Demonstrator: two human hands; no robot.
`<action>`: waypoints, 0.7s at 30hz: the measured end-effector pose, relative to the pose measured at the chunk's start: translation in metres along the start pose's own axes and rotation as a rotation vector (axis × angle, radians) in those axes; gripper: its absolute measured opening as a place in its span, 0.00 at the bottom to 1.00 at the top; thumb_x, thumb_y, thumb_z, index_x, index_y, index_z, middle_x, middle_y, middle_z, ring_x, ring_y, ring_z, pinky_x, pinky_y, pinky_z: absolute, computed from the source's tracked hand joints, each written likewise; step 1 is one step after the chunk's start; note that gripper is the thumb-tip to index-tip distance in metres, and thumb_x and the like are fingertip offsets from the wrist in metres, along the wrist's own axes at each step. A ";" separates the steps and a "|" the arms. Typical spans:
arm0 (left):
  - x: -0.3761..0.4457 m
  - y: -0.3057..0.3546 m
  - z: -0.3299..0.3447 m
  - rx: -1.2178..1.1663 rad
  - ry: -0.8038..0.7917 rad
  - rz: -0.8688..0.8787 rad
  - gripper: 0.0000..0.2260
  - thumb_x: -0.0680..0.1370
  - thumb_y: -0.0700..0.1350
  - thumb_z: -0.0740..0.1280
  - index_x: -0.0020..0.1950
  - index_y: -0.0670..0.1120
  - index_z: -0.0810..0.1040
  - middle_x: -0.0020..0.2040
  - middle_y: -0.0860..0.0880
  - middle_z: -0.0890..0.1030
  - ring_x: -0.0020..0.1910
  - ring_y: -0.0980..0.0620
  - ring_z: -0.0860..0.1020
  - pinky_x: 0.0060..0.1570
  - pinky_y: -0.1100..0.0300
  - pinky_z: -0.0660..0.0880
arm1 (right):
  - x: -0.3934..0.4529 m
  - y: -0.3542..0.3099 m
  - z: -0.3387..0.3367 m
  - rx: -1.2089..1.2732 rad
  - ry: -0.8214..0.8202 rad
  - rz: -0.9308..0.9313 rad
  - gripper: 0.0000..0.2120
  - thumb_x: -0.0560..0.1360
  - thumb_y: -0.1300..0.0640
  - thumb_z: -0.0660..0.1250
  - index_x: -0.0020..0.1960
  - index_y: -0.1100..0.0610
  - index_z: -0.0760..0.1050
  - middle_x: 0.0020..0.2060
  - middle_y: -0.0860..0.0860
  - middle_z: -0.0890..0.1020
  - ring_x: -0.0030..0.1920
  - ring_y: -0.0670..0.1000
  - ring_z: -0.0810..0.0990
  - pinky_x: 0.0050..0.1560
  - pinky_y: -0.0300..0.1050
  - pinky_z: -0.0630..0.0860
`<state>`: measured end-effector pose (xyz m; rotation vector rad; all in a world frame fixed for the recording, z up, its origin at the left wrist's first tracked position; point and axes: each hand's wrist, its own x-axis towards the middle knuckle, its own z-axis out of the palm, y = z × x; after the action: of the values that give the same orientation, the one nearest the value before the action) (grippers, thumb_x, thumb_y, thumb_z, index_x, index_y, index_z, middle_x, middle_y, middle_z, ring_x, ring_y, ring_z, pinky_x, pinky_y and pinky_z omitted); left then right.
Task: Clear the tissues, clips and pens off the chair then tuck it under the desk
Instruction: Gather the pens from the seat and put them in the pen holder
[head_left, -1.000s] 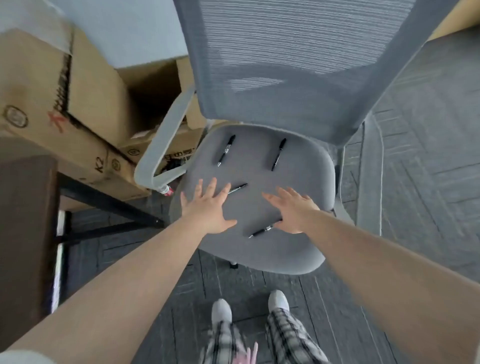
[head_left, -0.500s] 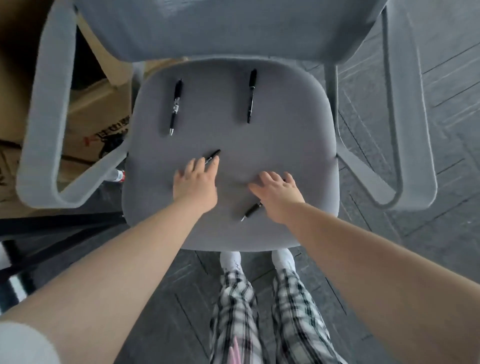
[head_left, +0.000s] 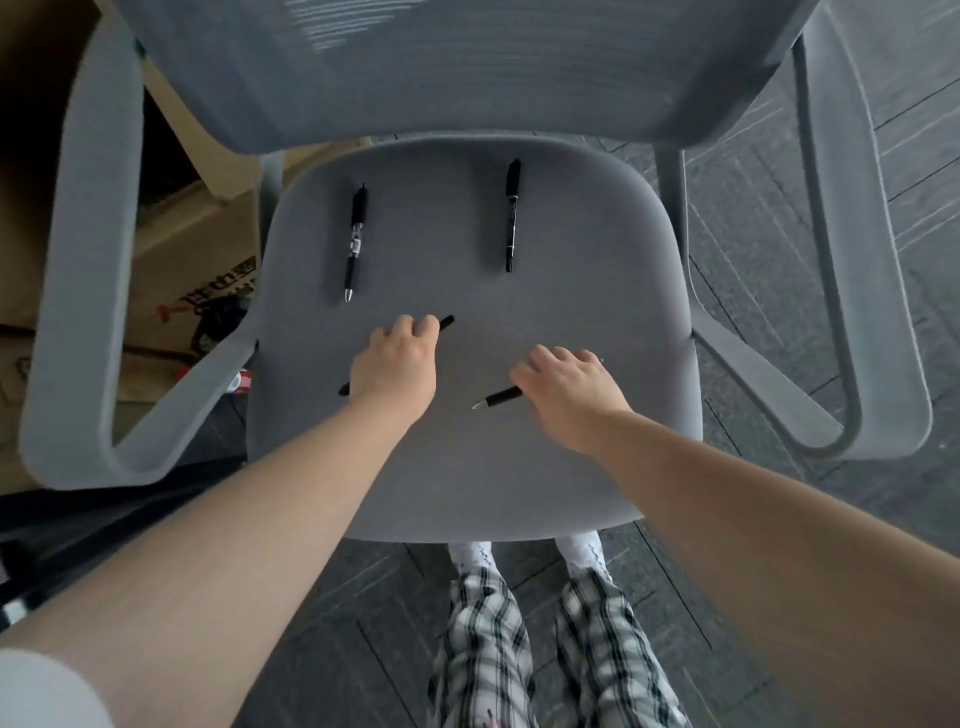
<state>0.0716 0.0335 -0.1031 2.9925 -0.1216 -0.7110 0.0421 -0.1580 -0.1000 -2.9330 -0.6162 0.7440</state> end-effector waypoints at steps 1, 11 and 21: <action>0.004 -0.004 -0.005 0.013 0.025 0.000 0.20 0.73 0.30 0.58 0.64 0.42 0.65 0.56 0.42 0.72 0.52 0.40 0.71 0.36 0.54 0.66 | 0.006 -0.001 -0.004 0.010 0.031 0.026 0.16 0.72 0.66 0.60 0.58 0.55 0.68 0.50 0.53 0.73 0.51 0.58 0.74 0.46 0.47 0.60; 0.075 -0.034 -0.039 -0.047 0.210 -0.122 0.23 0.80 0.45 0.57 0.75 0.45 0.55 0.70 0.40 0.63 0.67 0.38 0.63 0.58 0.46 0.69 | 0.092 -0.001 -0.053 0.350 0.218 0.444 0.09 0.75 0.62 0.58 0.54 0.57 0.66 0.49 0.55 0.74 0.54 0.60 0.74 0.52 0.53 0.67; 0.108 -0.036 -0.025 -0.201 0.143 -0.262 0.31 0.78 0.45 0.61 0.77 0.42 0.49 0.72 0.39 0.60 0.68 0.36 0.62 0.61 0.46 0.68 | 0.157 0.010 -0.058 0.565 0.179 0.713 0.21 0.76 0.56 0.64 0.65 0.57 0.63 0.62 0.55 0.70 0.63 0.58 0.72 0.58 0.56 0.70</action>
<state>0.1814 0.0610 -0.1324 2.8786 0.3347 -0.4905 0.1992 -0.1025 -0.1208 -2.5797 0.5986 0.5455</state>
